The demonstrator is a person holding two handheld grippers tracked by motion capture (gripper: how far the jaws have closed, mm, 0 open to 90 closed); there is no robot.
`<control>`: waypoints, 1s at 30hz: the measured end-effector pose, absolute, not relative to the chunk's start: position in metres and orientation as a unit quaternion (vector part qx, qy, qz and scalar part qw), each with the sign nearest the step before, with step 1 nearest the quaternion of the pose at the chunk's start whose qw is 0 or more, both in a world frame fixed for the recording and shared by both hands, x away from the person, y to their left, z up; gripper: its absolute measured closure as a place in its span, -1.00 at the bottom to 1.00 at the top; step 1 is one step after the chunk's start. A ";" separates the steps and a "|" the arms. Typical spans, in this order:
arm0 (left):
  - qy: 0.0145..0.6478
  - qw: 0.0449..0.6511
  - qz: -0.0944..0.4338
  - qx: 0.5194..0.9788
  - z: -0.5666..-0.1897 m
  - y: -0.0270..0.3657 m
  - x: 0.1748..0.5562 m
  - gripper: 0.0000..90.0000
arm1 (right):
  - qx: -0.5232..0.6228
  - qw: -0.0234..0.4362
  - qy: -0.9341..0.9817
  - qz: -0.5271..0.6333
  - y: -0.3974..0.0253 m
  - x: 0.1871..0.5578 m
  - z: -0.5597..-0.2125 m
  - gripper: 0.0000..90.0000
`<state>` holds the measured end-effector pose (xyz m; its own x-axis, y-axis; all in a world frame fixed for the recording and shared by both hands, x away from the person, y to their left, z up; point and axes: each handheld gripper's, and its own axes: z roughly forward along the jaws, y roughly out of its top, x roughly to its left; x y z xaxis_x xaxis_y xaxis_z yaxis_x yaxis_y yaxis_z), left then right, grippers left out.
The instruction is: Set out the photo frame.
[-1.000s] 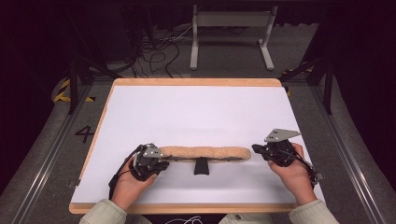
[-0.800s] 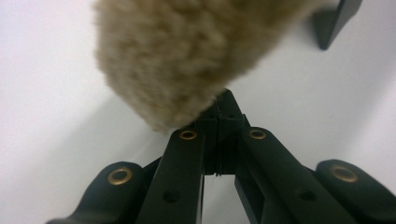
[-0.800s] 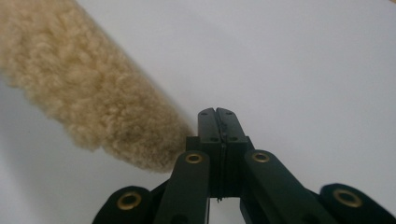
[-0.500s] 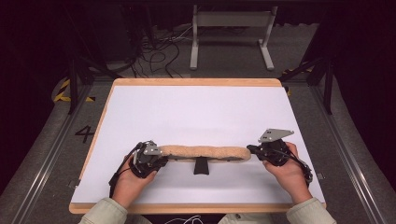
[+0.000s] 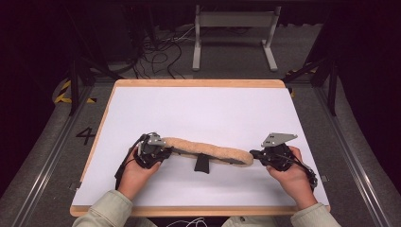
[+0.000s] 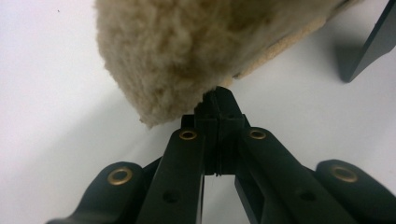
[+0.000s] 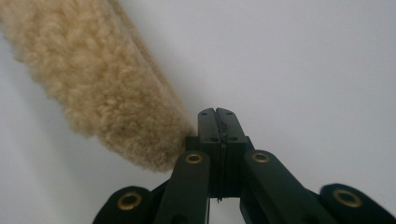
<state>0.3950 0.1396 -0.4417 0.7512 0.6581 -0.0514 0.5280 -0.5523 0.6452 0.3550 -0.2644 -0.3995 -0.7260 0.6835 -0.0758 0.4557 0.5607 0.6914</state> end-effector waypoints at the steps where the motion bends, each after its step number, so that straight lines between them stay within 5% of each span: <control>1: 0.337 0.328 0.102 0.877 -0.441 0.139 0.397 1.00 | 0.327 0.170 0.867 0.335 -0.264 0.355 -0.400 1.00; 19: 0.373 0.345 0.101 0.855 -0.442 0.130 0.434 1.00 | 0.312 0.157 0.876 0.334 -0.256 0.349 -0.399 1.00; 30: 0.353 0.358 0.105 0.858 -0.430 0.134 0.409 1.00 | 0.323 0.166 0.875 0.319 -0.262 0.346 -0.400 1.00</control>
